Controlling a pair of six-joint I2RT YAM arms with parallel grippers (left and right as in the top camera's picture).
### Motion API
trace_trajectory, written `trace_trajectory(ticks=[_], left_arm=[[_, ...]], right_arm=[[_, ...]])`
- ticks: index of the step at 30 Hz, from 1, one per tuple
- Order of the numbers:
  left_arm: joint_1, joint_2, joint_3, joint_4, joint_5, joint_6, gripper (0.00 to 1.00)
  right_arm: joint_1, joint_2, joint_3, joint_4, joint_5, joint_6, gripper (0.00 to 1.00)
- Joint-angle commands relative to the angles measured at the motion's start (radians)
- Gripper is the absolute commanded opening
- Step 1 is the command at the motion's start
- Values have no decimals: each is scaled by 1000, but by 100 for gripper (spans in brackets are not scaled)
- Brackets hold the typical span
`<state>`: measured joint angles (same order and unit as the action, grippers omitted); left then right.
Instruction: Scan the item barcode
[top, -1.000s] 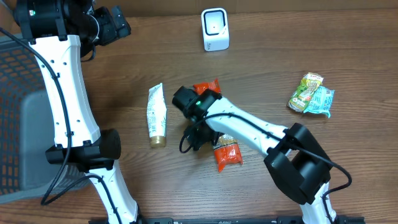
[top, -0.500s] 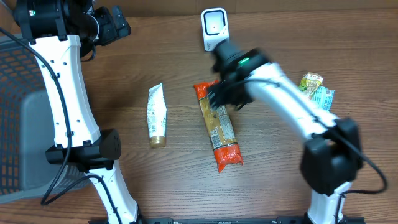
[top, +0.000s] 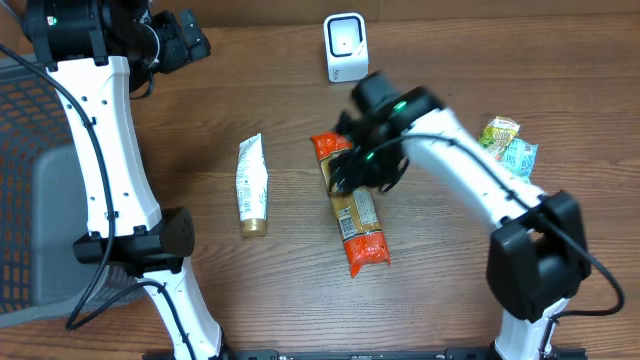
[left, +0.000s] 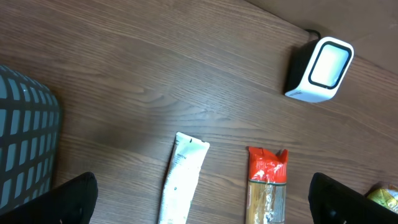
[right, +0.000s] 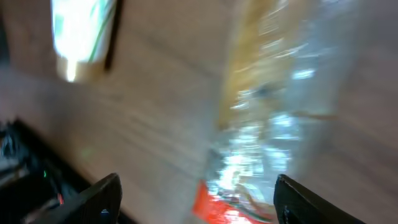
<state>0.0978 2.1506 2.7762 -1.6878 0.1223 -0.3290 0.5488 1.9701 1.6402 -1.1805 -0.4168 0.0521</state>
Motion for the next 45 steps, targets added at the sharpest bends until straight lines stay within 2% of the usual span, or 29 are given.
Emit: trace_trajectory(ticks=[1,10,17,24,31,35,40,43,45], left_arm=[[-6,-26,2,-2,-7,19,100],[-6,-26,2,-2,-7,19,100],[-6,-26,2,-2,-7,19,99],[-6,-26,2,-2,-7,19,100],[-6,-26,2,-2,-6,19,100],[-6,-26,2,-2,-7,19,100],[-6,-26,2,-2,-7,19,99],[-6,-26,2,-2,-7,19,100],[-6,-26,2,-2,-7,19,100]], right_arm=[[81,-10,-68,24,-39,32,79],[196,-10,-182,31,-78,35,79],[201,-10,-288,32,-65,53,79],[157,-10,-311,15,107,107,79],[14,-10,-311,19,268,109,79],[-109,-10,-310,82,349,109,83],[-252,-10,-310,265,275,109,84],[-322,-10,-310,422,165,109,85],[-352,-10,-310,518,71,109,89]])
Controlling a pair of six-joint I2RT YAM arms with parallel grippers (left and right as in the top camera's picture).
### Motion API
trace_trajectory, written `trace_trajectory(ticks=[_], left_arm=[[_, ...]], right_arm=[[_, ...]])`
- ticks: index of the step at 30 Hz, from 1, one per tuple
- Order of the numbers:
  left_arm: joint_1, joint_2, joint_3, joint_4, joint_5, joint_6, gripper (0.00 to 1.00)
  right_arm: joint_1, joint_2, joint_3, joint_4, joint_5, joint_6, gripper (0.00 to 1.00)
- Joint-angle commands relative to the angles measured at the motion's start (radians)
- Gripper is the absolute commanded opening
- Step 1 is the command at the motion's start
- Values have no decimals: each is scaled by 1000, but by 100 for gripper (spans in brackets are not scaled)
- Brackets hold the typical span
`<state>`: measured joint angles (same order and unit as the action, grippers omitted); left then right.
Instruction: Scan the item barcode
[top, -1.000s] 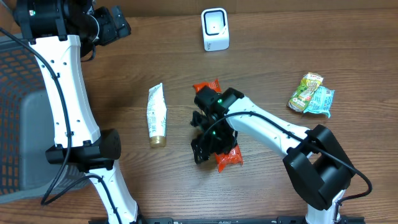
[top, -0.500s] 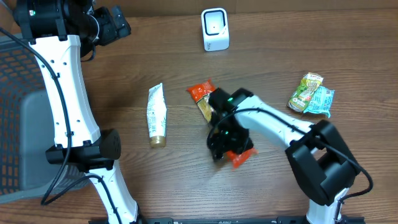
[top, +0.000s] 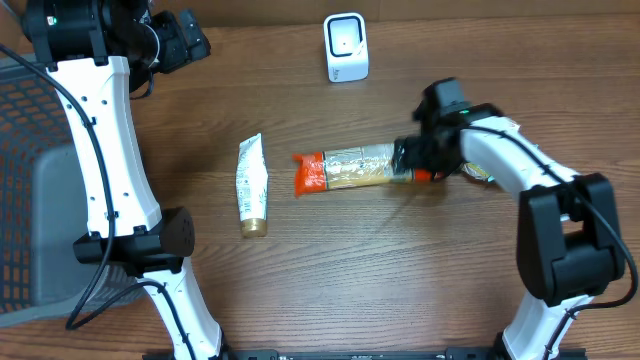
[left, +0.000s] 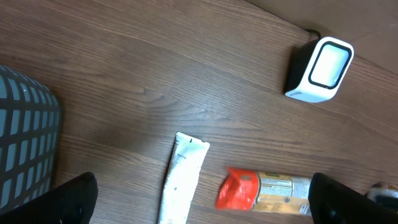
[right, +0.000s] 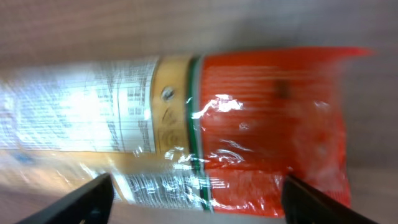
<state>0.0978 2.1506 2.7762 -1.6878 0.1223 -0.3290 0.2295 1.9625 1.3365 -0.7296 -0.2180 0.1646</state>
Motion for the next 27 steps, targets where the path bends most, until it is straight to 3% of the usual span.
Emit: trace_trajectory(ticks=[1,3,5,7,9,13,15,17,27], left_arm=[[-6,-26,2,-2,-6,19,99],[-6,-26,2,-2,-7,19,100],[-6,-26,2,-2,-6,19,100],[-6,-26,2,-2,-6,19,100],[-6,-26,2,-2,-7,19,100],[-6,-26,2,-2,-7,19,99],[-6,-26,2,-2,-7,19,99],[-6,-26,2,-2,-7,19,100],[-6,-26,2,-2,-7,19,99]], right_arm=[[-45,-3,-3,98,-183,-3,89],[-66,-3,15,122,-288,32,88],[-76,-3,40,108,-359,68,79],[-77,-7,68,66,-404,103,64],[-61,-22,90,20,-435,159,61],[-2,-48,97,-69,-340,362,66],[36,-45,91,-98,-252,484,77],[78,-39,75,-99,-166,613,99],[248,-15,14,63,95,885,100]])
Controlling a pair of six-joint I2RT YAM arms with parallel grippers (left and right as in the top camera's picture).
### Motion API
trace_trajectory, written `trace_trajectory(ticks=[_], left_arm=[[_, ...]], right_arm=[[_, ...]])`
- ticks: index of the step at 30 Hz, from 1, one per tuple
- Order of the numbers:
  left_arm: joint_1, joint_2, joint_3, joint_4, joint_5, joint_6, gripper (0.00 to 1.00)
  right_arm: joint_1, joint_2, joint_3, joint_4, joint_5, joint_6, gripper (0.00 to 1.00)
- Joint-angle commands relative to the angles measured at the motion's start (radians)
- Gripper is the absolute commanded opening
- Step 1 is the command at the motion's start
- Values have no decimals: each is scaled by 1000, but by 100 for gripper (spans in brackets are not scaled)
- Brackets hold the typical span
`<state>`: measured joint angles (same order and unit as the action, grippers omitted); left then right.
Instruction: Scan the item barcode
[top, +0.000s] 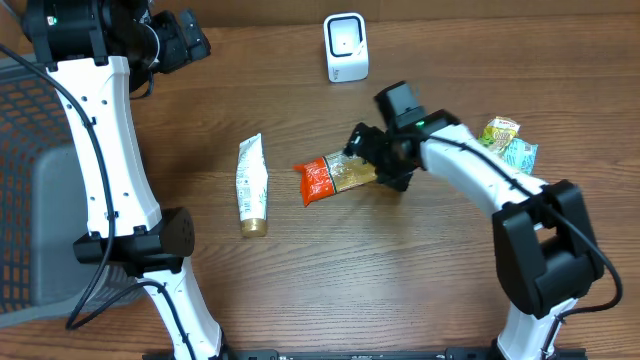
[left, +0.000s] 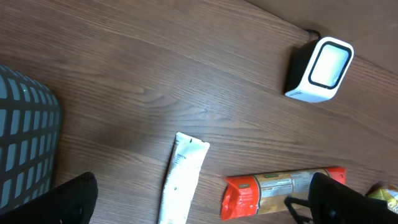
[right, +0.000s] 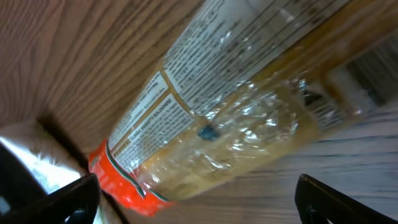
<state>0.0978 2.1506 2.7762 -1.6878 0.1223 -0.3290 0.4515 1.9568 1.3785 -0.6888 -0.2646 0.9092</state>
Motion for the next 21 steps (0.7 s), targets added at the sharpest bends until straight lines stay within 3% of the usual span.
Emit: trace_trajectory(ticks=[1,9,16,18,20,21], left_arm=[[-6,-26,2,-2,-7,19,99],[-6,-26,2,-2,-7,19,99],[-6,-26,2,-2,-7,19,99],[-6,-26,2,-2,-6,19,100],[-6,-26,2,-2,-7,19,100],[-6,-26,2,-2,-7,19,99]], right_arm=[[35,-9,-35,31,165,160,100],[77,46,-38,59,208,195,99],[84,130,-38,128,208,190,90],[84,133,-38,127,208,183,80],[84,132,-37,134,197,149,45],[84,132,-37,140,177,121,33]])
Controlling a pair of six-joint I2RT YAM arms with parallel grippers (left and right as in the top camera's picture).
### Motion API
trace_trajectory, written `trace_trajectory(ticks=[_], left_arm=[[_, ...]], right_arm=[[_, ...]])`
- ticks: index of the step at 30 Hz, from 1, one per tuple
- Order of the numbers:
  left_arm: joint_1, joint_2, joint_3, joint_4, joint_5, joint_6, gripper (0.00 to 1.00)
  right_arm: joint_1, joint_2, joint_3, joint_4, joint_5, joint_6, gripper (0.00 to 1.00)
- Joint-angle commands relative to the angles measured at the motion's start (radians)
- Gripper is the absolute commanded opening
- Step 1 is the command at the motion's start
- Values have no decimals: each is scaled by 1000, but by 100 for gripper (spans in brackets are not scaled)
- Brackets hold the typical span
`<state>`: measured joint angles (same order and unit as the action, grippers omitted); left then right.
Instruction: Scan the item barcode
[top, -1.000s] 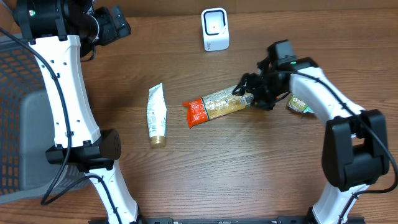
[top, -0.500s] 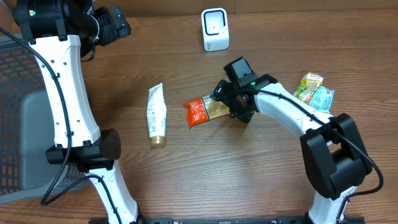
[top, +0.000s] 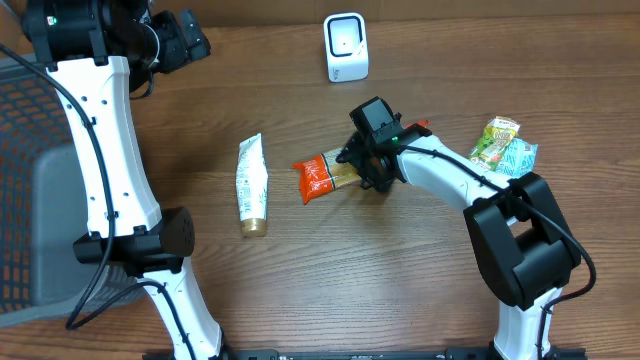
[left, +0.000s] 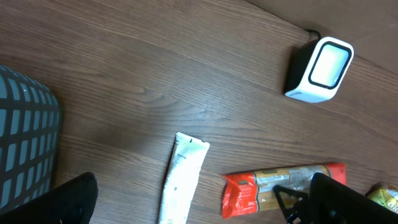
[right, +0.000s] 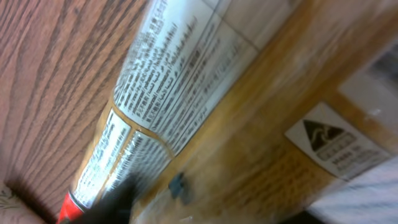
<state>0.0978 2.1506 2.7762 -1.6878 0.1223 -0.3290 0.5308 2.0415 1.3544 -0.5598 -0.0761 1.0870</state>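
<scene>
The pasta package (top: 318, 178), clear with red ends, lies slanted on the table in front of the white scanner (top: 346, 46). My right gripper (top: 368, 165) is down on its middle. In the right wrist view the package's printed label (right: 236, 112) fills the frame. My right gripper (right: 217, 208) straddles it there, and one blurred finger (right: 112, 202) shows at the lower left. My left gripper (top: 185, 40) is raised at the far left, open on nothing. Its wrist view shows the package (left: 273, 183) and the scanner (left: 320, 68) below the left gripper (left: 202, 199).
A white tube (top: 252, 186) lies left of the package, also visible as the tube (left: 180, 180) in the left wrist view. Two green snack packets (top: 505, 145) sit at the right. A grey basket (top: 30, 190) stands at the left edge.
My right gripper has shifted left along the package and come down close onto its middle, so the label now fills the wrist view. The package stays slanted in about the same place. The left arm is unchanged.
At first the package lay lengthwise toward me with my right gripper over its upper part. Then it lay crosswise, with the gripper at its right end. Then the gripper was nearer the middle with the package slanted, and now it sits low over the middle.
</scene>
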Motion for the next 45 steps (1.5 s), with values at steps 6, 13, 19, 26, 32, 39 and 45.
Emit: trace_trajectory(ticks=[6,13,19,26,32,39,45], left_arm=[[-6,-26,2,-2,-7,19,99],[-6,-26,2,-2,-6,19,100],[-6,-26,2,-2,-7,19,100],[-6,-26,2,-2,-7,19,100],[-6,-26,2,-2,-6,19,99],[-7,-26,2,-2,-7,19,100],[-6,-26,2,-2,-7,19,100]], right_arm=[[2,31,9,10,-157,-273,12],[-11,-64,133,-238,-123,-629,5],[-6,-96,241,-484,22,-806,4],[53,-95,244,-626,352,-831,4],[122,-94,241,-616,382,-834,4],[200,-77,222,-593,381,-834,4],[248,-53,221,-542,210,-867,53]])
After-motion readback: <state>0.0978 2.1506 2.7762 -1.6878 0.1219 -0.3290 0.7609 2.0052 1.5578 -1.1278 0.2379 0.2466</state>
